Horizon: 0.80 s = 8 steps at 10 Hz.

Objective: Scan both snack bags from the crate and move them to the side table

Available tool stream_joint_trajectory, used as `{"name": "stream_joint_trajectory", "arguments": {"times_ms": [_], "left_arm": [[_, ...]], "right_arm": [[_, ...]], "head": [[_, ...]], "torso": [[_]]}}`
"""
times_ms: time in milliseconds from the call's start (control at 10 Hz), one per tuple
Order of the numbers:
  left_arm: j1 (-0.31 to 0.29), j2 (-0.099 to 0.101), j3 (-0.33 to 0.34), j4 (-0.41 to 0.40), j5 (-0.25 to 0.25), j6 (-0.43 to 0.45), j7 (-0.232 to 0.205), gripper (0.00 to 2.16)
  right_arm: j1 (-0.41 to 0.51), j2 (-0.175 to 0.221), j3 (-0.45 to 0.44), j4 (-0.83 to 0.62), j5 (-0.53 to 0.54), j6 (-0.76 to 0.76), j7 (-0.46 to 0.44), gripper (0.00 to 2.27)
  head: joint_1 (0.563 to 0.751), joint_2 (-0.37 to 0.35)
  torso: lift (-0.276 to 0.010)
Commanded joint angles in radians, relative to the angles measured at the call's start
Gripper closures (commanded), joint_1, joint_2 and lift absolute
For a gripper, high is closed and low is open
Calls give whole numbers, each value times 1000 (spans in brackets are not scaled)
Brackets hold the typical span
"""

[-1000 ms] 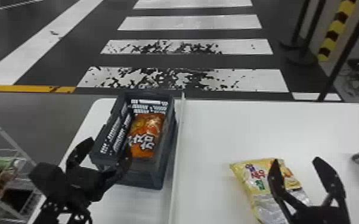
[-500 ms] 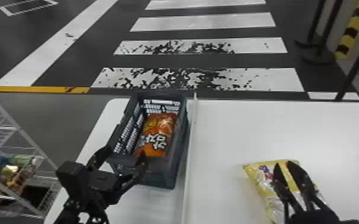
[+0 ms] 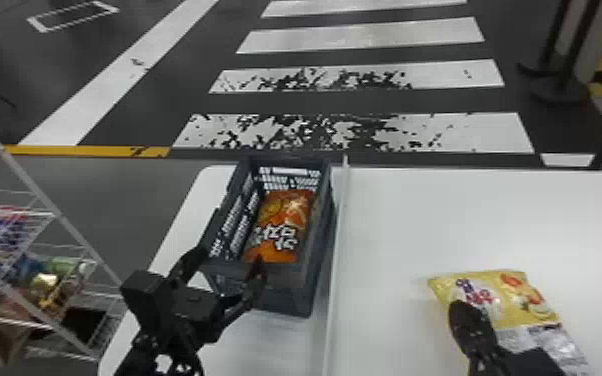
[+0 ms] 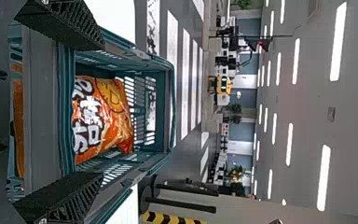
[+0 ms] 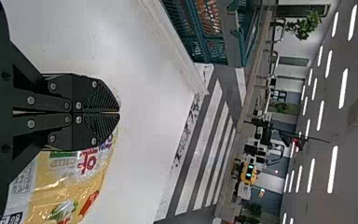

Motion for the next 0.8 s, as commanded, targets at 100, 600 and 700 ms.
{"name": "stream_joint_trajectory", "arguments": {"times_ms": [100,600,700], "left_arm": [[0,0,0,5,4,-2,-4,36],[-3,2,3,22,10,-2,-8,39],[-3,2,3,23,10,-2,-8,43]], "right_arm": [[-25,1,48,2,37,103,25,2240],[-77,1,26,80,48,170,33,2236],[-91,1,18,96,48,170,34,2236]], "head": [[695,242],[695,258],[695,251]], "torso": [[-99],[-99],[-99]]}}
